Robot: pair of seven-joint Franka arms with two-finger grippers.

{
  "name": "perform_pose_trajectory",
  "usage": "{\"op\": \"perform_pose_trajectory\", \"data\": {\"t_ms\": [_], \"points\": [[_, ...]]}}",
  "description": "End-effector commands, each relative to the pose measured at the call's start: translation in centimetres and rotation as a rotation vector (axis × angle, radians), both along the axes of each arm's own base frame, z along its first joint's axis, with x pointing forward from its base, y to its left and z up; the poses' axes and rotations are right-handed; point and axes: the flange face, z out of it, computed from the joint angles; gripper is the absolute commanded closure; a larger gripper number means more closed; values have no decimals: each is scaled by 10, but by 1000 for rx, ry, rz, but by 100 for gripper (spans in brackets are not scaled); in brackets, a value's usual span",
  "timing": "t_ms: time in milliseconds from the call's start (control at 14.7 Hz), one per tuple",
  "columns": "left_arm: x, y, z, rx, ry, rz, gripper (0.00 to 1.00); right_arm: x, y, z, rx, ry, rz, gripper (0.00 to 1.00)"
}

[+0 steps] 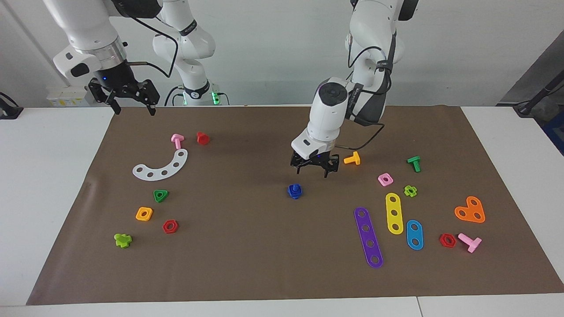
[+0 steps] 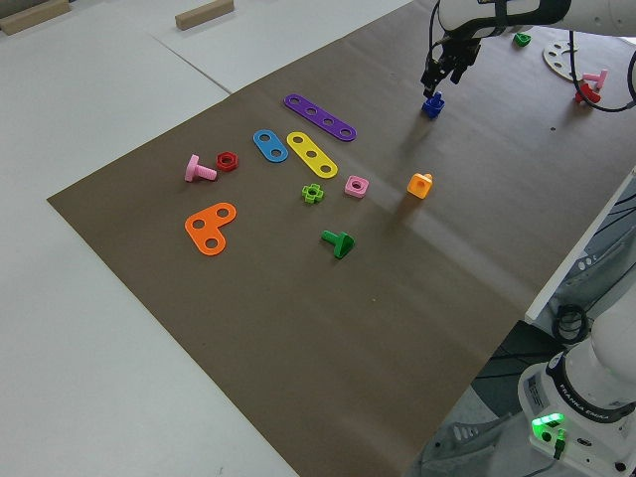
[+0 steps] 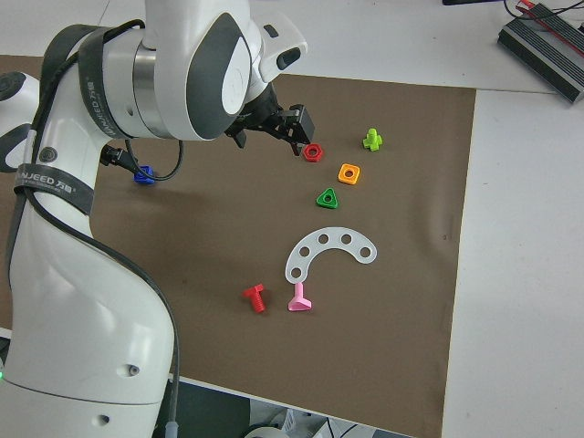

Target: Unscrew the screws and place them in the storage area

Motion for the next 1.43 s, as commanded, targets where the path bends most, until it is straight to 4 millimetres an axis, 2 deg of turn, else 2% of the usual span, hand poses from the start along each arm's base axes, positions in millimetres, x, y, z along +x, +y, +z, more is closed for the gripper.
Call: {"op": "perform_pose_trajectory", "data": {"t_ms": [0, 885, 1089, 1226, 1362], "points": [[4, -11, -9, -7, -37, 22, 1, -5, -1, 4, 1, 4, 16, 0], [-4, -6, -40, -18, -51, 33, 5, -5, -1, 4, 1, 4, 16, 0], [-3, -6, -39, -26, -59, 44, 7, -5, -1, 4, 1, 4, 16, 0], [-3, -6, -39, -26, -59, 44, 11, -5, -1, 4, 1, 4, 16, 0], [-3, -6, -40, -24, -57, 45, 22, -5, -1, 4, 1, 4, 16, 0]]}}
